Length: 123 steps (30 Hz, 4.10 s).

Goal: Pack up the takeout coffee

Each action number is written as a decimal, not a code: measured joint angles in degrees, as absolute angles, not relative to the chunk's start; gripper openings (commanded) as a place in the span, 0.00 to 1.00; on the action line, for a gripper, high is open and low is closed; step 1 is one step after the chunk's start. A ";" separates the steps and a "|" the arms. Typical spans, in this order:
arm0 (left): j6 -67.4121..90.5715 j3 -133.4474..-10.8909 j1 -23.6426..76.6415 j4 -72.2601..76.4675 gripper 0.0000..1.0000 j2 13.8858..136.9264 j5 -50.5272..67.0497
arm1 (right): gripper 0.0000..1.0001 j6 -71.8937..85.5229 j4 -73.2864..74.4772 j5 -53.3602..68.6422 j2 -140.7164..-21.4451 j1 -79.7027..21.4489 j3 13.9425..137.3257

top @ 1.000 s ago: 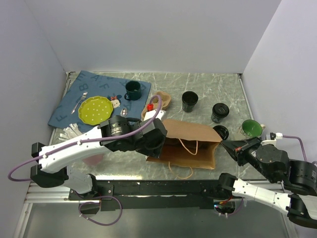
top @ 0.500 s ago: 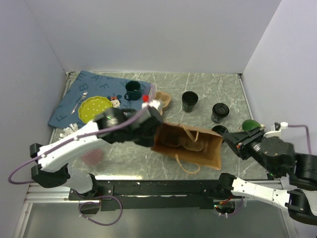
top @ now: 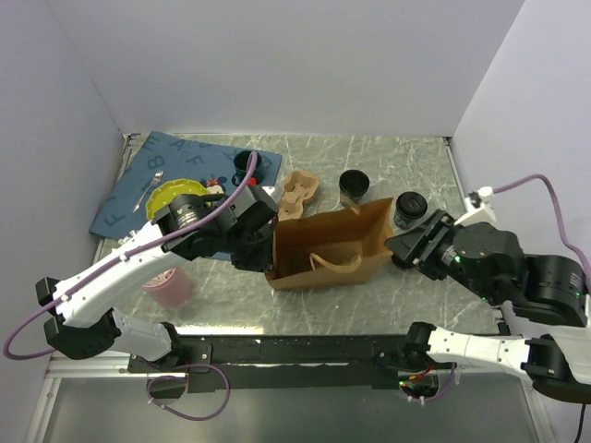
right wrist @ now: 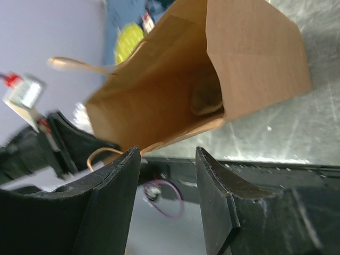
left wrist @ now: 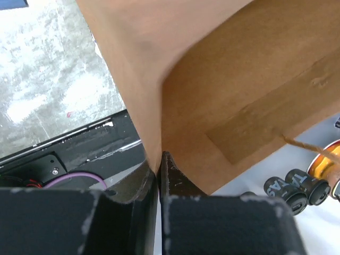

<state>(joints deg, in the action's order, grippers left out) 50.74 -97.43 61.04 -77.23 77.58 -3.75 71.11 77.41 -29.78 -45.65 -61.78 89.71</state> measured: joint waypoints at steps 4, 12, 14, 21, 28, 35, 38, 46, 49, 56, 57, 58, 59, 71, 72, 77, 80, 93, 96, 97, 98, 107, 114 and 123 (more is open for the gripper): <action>50.72 -96.36 60.82 -77.03 0.11 77.14 -2.63 | 0.55 67.13 77.45 -26.48 -47.97 -61.78 89.71; 50.17 -94.80 59.72 -77.41 0.11 76.31 -1.78 | 0.50 63.22 77.62 -27.40 -51.46 -61.80 91.46; 50.00 -94.80 59.27 -77.41 0.11 76.31 -1.78 | 0.50 61.84 77.54 -27.90 -52.60 -61.78 92.36; 49.12 -95.92 57.04 -77.45 0.09 76.34 -1.30 | 0.52 58.04 77.56 -30.89 -52.01 -61.47 92.51; 48.73 -96.79 54.87 -77.38 0.09 76.34 -0.99 | 0.54 54.35 77.56 -30.20 -49.32 -60.42 88.95; 48.69 -97.32 54.54 -77.47 0.10 76.44 -0.62 | 0.52 54.78 78.08 -28.88 -50.37 -60.34 82.87; 48.69 -97.32 54.50 -77.45 0.13 76.44 -0.30 | 0.45 55.00 78.04 -29.52 -52.05 -60.07 83.48; 47.77 -97.54 54.00 -77.62 0.06 76.75 -0.73 | 0.00 54.96 77.49 -29.30 -55.33 -57.58 84.27; 47.24 -101.08 53.19 -79.02 0.06 78.72 -1.17 | 0.00 54.76 78.17 -28.67 -55.57 -57.45 85.58; 47.72 -108.95 50.04 -77.82 0.14 77.54 -1.04 | 0.00 51.77 77.14 -26.04 -55.35 -57.01 94.35; 47.79 -108.36 49.56 -77.80 0.14 76.73 -0.78 | 0.02 51.53 77.47 -25.32 -54.48 -56.58 93.41; 47.86 -107.61 49.21 -77.67 0.15 76.05 -0.47 | 0.06 51.27 77.62 -24.56 -54.06 -56.31 92.49; 47.90 -106.83 49.04 -77.67 0.16 75.53 -0.08 | 0.09 50.98 77.62 -23.73 -54.00 -56.14 91.64; 47.20 -102.10 49.04 -78.26 0.56 74.72 2.52 | 0.45 49.10 78.08 -20.14 -60.47 -55.72 92.51; 47.03 -102.10 49.04 -78.28 0.56 74.59 2.17 | 0.46 48.99 78.06 -20.27 -60.47 -55.68 93.17; 45.84 -101.95 49.04 -78.19 0.55 74.24 1.21 | 0.47 48.95 77.78 -21.17 -60.05 -55.44 95.68; 44.99 -100.16 49.04 -78.08 0.55 73.95 0.80 | 0.47 48.90 77.69 -21.41 -59.70 -55.29 95.57; 40.80 -98.37 49.04 -78.28 0.25 75.11 -1.74 | 0.59 48.45 77.87 -23.46 -57.78 -54.19 93.12; 39.55 -98.39 49.04 -78.13 0.08 76.01 -2.55 | 0.60 47.42 77.82 -24.64 -58.52 -54.15 95.11; 39.31 -98.48 49.04 -77.97 0.01 76.44 -2.87 | 0.60 46.98 77.84 -24.97 -58.81 -54.06 95.77; 38.96 -98.70 49.04 -77.76 0.01 76.90 -2.98 | 0.60 46.63 77.80 -25.26 -59.13 -53.98 96.40; 41.41 -99.22 49.04 -76.71 0.01 77.34 -3.31 | 0.57 45.52 77.49 -22.55 -59.20 -53.34 95.50; 44.75 -93.21 49.04 -74.83 0.01 69.49 -2.37 | 0.46 45.89 77.73 -19.84 -56.38 -53.21 88.38; 42.39 -92.38 49.04 -70.46 0.01 69.82 -2.07 | 0.00 42.54 77.69 -21.47 -58.37 -53.21 87.88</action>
<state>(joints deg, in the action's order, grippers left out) 42.39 -92.38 49.04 -70.46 69.82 -2.07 42.54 77.69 -21.47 -58.37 -53.21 87.88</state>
